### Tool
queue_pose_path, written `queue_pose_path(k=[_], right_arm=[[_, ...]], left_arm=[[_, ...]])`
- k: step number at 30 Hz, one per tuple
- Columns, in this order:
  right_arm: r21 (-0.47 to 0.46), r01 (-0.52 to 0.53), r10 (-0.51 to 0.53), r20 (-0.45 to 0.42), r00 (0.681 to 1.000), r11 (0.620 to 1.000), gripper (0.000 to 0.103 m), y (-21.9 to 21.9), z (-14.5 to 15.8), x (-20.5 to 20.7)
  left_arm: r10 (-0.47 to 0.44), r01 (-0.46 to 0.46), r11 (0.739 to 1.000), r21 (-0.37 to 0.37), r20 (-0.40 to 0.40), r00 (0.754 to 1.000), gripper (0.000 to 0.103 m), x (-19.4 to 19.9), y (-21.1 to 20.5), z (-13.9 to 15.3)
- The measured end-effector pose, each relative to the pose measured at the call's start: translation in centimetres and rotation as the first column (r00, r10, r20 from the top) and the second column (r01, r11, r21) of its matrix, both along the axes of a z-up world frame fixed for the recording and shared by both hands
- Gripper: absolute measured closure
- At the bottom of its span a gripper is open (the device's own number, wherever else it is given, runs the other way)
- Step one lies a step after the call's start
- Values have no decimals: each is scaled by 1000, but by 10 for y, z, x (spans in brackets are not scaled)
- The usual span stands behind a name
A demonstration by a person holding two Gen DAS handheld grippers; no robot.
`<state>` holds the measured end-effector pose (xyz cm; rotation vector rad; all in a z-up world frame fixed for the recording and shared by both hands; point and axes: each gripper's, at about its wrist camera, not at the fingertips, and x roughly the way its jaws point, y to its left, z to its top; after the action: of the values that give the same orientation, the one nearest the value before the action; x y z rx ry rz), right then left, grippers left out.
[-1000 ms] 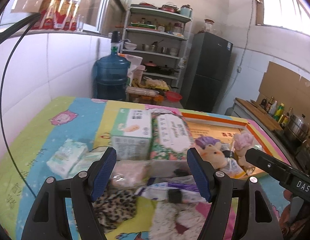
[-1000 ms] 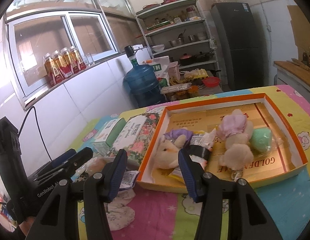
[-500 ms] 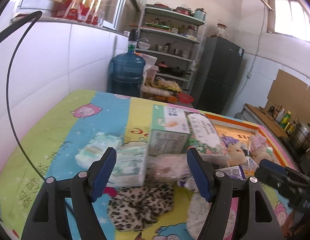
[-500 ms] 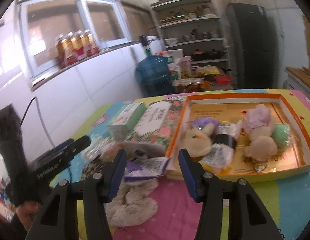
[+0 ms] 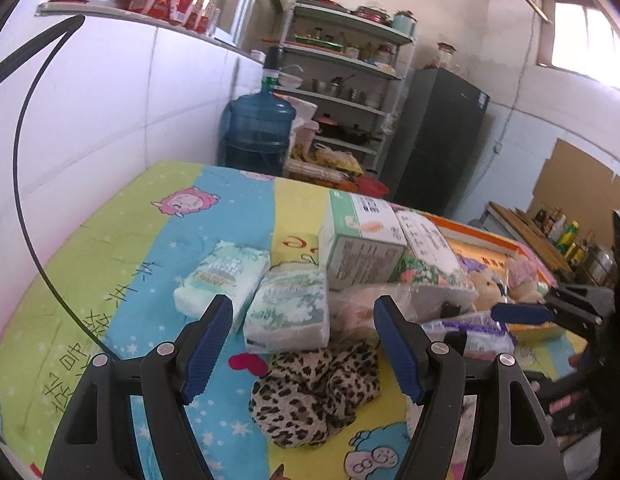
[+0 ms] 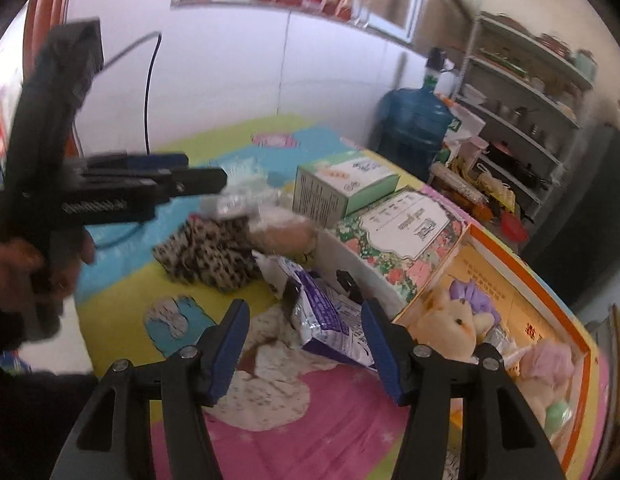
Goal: Organize soft objects
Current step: 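Grasp the leopard-print scrunchie with the left gripper while the right gripper grasps the purple snack bag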
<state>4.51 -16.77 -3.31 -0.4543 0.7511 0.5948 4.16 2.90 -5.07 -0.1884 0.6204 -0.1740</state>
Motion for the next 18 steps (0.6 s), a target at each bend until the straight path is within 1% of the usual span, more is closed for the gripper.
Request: queue_pose_path(k=[1, 3, 5, 6, 11, 15, 18], right_arm=[[-17, -9, 9, -9, 1000, 1000, 45, 1, -3, 2], [-40, -22, 21, -19, 1000, 999, 51, 2, -8, 4], [-50, -32, 30, -36, 999, 998, 67, 3, -12, 6], [-49, -35, 33, -43, 999, 998, 70, 4, -13, 6], [-19, -27, 26, -55, 998, 999, 74, 0, -12, 7], [53, -1, 4, -63, 998, 999, 76, -8, -5, 6], [111, 21, -15, -52, 999, 994, 78, -15, 2, 0]], left_arm=[[-13, 13, 1000, 5, -3, 1000, 29, 0, 0, -1], [-31, 31, 999, 21, -1, 1000, 29, -2, -1, -3], [-47, 47, 999, 26, 0, 999, 29, -4, 0, -5], [-57, 57, 998, 23, 1, 998, 29, -5, 1, -6], [-111, 111, 994, 10, -13, 994, 29, -7, 2, -13], [-125, 126, 992, 13, -41, 991, 28, -7, 3, -22], [-136, 137, 991, 8, -70, 988, 29, -4, 2, -29]])
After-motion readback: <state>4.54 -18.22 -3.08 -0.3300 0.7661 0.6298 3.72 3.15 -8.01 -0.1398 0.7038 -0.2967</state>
